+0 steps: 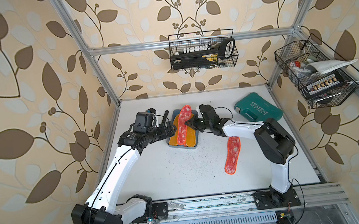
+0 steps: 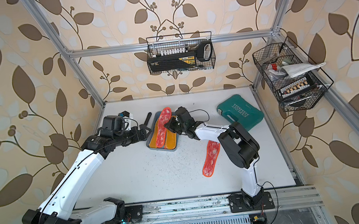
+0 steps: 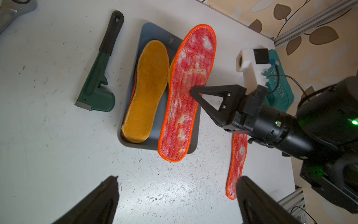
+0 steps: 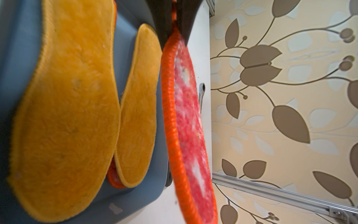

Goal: Put the insoles into the storage box
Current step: Place the insole in the storage box.

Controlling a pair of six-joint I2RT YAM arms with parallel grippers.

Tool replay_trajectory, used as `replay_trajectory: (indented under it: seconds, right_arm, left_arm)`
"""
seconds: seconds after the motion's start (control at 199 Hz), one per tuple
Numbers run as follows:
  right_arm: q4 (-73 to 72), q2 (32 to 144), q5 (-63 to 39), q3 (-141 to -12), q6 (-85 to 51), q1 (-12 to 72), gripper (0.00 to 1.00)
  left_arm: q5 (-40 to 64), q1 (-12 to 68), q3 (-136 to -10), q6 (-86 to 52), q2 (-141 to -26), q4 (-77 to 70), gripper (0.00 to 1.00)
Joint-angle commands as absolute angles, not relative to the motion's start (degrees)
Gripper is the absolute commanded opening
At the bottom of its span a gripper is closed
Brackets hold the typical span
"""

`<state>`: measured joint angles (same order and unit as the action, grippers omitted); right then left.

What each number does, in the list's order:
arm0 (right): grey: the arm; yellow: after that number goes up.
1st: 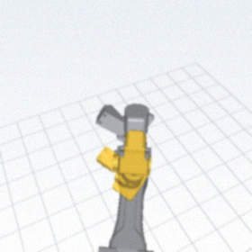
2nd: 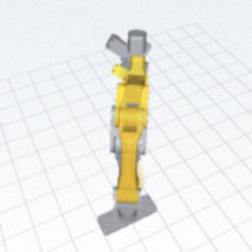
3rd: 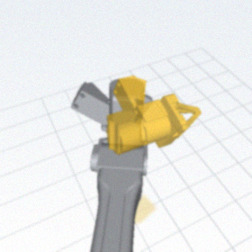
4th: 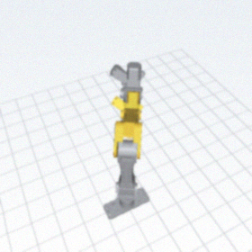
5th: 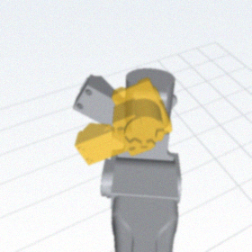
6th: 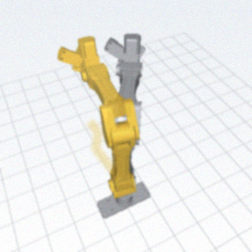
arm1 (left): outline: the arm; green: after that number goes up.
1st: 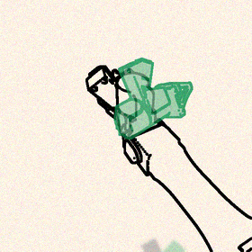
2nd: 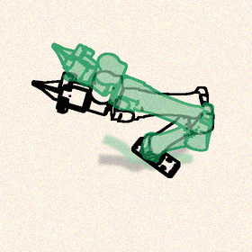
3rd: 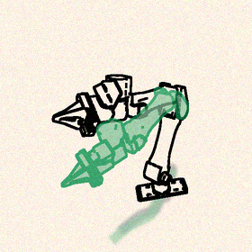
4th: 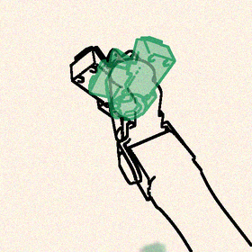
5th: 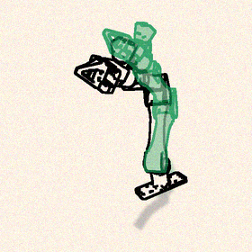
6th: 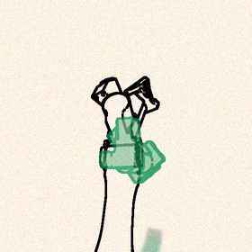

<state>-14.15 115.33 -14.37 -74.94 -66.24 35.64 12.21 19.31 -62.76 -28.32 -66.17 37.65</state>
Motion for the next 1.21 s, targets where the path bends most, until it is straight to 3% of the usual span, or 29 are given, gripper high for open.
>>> replay_trajectory:
  seconds: [0.0,0.418,0.816,0.917,1.012,1.204]
  right_arm:
    - [-13.6,119.7,-14.0,-80.7,-67.2,36.2,0.00]
    - [-14.0,132.0,-16.5,-89.4,-68.7,37.0,0.00]
    - [-13.9,134.7,-14.9,-89.6,-69.3,37.7,0.00]
    - [-12.8,133.1,-13.7,-88.7,-68.2,37.7,0.12]
    - [-10.4,130.8,-12.3,-88.3,-66.5,37.9,0.32]
    - [-6.0,124.8,-9.8,-86.6,-65.2,38.2,0.51]
  left_arm:
    - [12.5,18.3,-61.8,-27.1,-64.5,37.9,0.98]
    - [14.7,17.6,-60.8,-27.3,-65.4,37.0,0.99]
    - [16.7,17.5,-60.9,-28.0,-67.1,36.2,0.99]
    - [16.6,17.5,-60.8,-27.9,-67.1,36.3,0.99]
    - [16.7,17.5,-60.6,-27.9,-67.3,36.3,0.99]
    - [17.1,17.5,-60.6,-28.0,-68.0,35.9,0.99]
